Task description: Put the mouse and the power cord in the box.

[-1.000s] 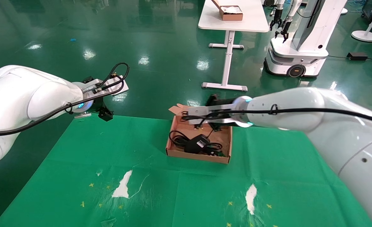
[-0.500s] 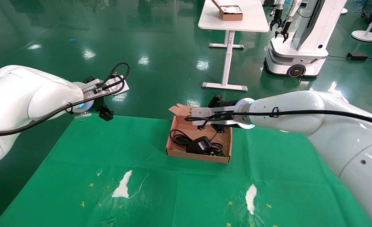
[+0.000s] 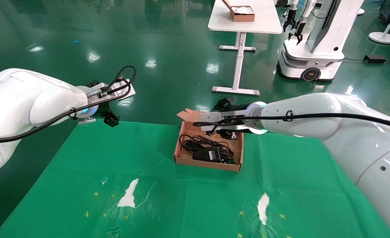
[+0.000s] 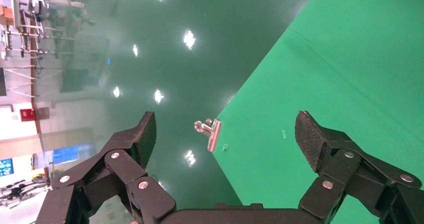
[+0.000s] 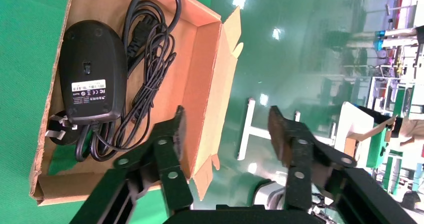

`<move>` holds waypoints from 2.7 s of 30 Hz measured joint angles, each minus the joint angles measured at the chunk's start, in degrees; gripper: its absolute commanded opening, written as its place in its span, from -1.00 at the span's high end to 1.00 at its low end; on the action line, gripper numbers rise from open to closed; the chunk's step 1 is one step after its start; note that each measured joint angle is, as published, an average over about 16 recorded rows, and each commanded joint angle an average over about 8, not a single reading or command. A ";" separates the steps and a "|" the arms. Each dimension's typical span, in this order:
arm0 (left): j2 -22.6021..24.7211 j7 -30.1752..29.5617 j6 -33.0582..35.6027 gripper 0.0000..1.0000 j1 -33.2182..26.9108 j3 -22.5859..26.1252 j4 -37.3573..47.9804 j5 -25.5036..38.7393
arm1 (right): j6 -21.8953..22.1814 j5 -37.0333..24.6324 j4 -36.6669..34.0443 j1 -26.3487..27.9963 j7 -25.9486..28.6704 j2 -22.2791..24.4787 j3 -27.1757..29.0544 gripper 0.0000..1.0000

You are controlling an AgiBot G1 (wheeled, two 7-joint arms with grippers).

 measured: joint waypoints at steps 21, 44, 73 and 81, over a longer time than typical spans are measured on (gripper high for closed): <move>-1.16 -1.43 0.47 -1.00 0.05 0.40 -2.41 0.66 | -10.92 13.65 10.27 -8.73 3.75 9.78 10.60 -1.00; -3.18 -0.75 2.75 -1.00 2.14 -2.16 -5.42 -2.40 | -29.51 37.33 27.82 -23.91 10.30 26.67 28.72 -1.00; -21.82 18.64 24.45 -1.00 23.81 -33.05 -27.99 -40.18 | -47.96 60.83 45.19 -38.94 16.77 43.43 46.66 -1.00; -27.30 24.36 30.84 -1.00 30.18 -42.14 -34.62 -51.29 | -48.12 61.05 45.32 -39.05 16.80 43.58 46.78 -1.00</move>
